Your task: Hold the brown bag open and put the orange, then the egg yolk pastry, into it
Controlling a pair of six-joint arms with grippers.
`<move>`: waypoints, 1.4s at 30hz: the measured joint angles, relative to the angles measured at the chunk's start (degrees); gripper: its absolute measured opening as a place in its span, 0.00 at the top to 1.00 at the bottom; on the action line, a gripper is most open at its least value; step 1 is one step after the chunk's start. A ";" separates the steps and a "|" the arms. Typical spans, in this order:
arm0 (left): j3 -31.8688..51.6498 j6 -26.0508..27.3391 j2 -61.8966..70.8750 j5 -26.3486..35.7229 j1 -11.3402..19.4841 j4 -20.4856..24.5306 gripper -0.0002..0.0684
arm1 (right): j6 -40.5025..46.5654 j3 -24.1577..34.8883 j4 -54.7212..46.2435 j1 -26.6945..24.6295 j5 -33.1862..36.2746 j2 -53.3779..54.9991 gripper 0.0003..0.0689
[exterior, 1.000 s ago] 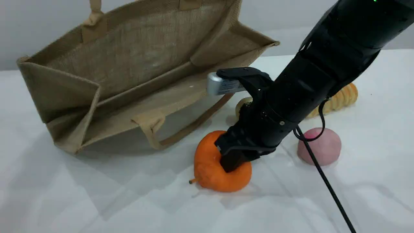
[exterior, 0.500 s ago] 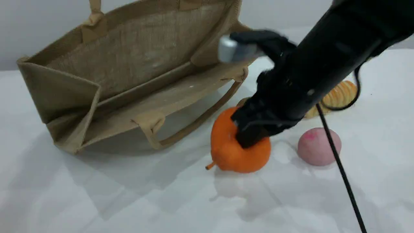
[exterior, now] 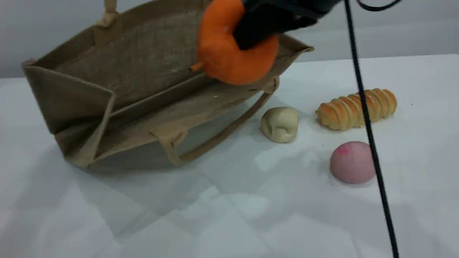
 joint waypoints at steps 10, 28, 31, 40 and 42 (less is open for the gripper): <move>0.00 -0.11 0.02 -0.06 -0.63 -2.32 0.86 | -1.66 -9.33 0.43 2.80 -4.29 11.68 0.96; 0.00 -0.18 0.02 -0.17 -0.58 -2.14 0.86 | -1.07 -20.84 0.30 2.80 -7.59 26.71 0.50; 0.00 -0.18 0.02 -0.17 -0.58 -2.07 0.86 | -1.02 -20.85 0.33 2.74 -6.37 25.66 0.23; 0.00 -4.07 0.02 -0.11 -0.58 -2.01 0.86 | -1.02 -20.85 -2.74 2.67 -0.52 17.61 0.13; 0.00 -4.43 0.02 -0.11 -0.58 -2.01 0.86 | -0.32 -20.80 -3.87 2.30 1.05 15.52 0.17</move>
